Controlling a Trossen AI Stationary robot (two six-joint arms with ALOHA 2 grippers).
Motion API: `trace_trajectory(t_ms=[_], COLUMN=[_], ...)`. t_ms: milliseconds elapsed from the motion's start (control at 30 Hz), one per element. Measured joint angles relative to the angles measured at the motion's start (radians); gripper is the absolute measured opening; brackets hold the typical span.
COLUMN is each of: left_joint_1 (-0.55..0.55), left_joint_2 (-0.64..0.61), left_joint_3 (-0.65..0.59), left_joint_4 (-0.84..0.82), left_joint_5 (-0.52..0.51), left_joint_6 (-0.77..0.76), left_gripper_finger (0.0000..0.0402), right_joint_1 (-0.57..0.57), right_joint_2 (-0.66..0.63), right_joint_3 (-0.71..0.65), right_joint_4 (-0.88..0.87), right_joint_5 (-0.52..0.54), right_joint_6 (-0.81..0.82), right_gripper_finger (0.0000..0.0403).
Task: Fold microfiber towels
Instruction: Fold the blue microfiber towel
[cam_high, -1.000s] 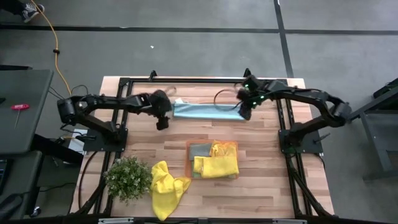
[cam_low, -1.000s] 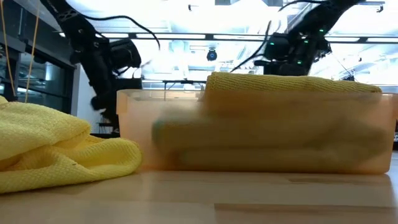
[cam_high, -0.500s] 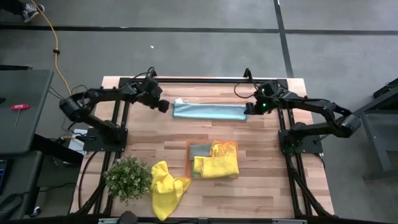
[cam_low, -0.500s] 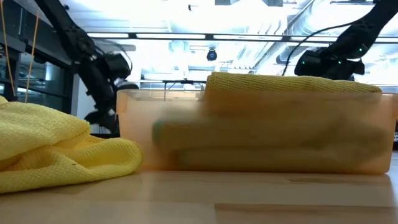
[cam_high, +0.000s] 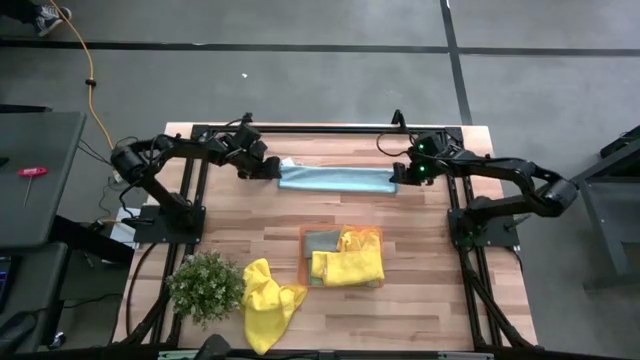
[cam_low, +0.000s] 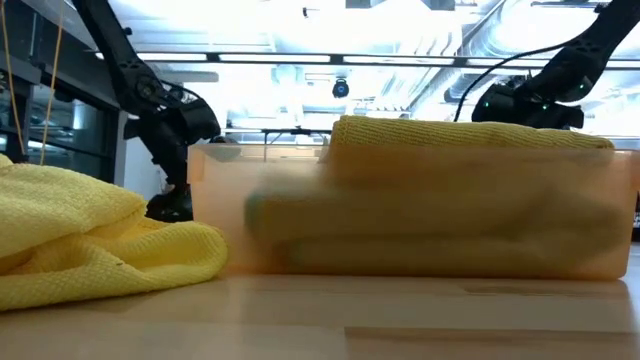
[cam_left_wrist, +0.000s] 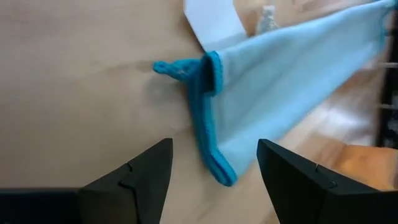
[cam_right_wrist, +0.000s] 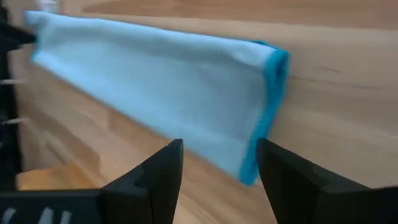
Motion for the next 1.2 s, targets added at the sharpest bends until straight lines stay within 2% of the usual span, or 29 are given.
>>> trace_trajectory(t_ms=[200, 333, 733, 900, 1033, 1200], left_joint_1=[0.012, 0.013, 0.012, 0.012, 0.012, 0.012], left_joint_2=[0.009, 0.009, 0.009, 0.009, 0.009, 0.009], left_joint_3=[0.000, 0.000, 0.000, 0.000, 0.000, 0.000], left_joint_4=[0.005, 0.005, 0.025, 0.026, 0.025, 0.026], left_joint_5=[0.025, 0.025, 0.021, 0.020, 0.018, 0.018], left_joint_6=[-0.008, -0.006, -0.001, 0.022, 0.022, 0.036], left_gripper_finger=[0.0224, 0.0224, 0.0225, 0.0225, 0.0225, 0.0225], right_joint_1=[0.000, -0.002, 0.048, 0.106, 0.127, 0.147], right_joint_2=[0.116, 0.174, 0.200, 0.219, 0.220, 0.221], right_joint_3=[0.002, 0.005, 0.003, 0.006, 0.005, 0.003], right_joint_4=[0.041, 0.099, 0.200, 0.209, 0.209, 0.194], right_joint_5=[0.046, 0.022, 0.093, 0.176, 0.245, 0.307], right_joint_6=[0.035, 0.092, 0.237, 0.268, 0.292, 0.283], right_gripper_finger=[0.0195, 0.0195, 0.0195, 0.0192, 0.0157, 0.0052])
